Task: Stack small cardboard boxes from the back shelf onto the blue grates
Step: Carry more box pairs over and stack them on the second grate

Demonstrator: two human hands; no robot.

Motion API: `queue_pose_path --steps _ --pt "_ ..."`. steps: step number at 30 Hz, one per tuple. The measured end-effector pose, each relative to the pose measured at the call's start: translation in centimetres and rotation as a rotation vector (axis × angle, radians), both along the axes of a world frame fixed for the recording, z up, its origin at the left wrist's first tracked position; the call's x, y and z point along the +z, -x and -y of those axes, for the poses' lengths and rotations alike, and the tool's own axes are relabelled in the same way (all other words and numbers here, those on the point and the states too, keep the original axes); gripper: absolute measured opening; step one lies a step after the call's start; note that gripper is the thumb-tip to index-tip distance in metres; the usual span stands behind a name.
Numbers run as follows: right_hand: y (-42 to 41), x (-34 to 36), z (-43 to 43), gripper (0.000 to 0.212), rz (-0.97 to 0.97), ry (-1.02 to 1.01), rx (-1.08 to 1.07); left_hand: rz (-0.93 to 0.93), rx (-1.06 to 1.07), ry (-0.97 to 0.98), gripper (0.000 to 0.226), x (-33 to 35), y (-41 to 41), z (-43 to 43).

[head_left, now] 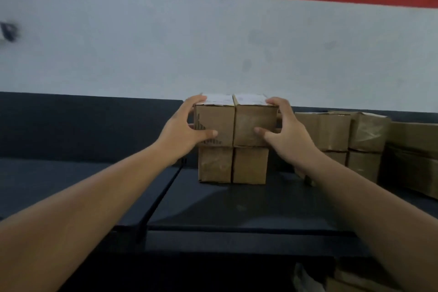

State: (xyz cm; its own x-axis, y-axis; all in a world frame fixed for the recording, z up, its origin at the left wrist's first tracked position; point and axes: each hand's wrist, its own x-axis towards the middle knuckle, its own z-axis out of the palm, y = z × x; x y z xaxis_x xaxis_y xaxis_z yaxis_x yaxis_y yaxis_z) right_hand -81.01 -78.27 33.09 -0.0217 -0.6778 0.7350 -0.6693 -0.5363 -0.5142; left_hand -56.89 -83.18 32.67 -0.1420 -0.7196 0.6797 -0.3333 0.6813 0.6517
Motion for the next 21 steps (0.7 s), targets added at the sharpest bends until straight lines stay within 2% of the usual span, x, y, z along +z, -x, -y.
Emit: queue_pose_path --steps 4,8,14,21 --pt "-1.3 -1.2 -3.4 0.062 -0.045 0.096 0.093 -0.131 0.025 0.009 0.075 -1.6 -1.7 -6.1" --pt "-4.6 -3.1 -6.3 0.063 -0.035 0.150 0.261 -0.159 0.184 0.074 0.076 -3.9 -4.4 -12.8" --pt "-12.5 -7.3 -10.2 0.063 0.076 0.094 0.601 -0.121 0.493 0.108 0.077 -8.0 -10.7 -23.1" --pt "-24.5 -11.7 -14.7 0.065 0.143 0.029 0.847 -0.116 0.788 0.063 0.077 -11.6 -19.6 -33.4"
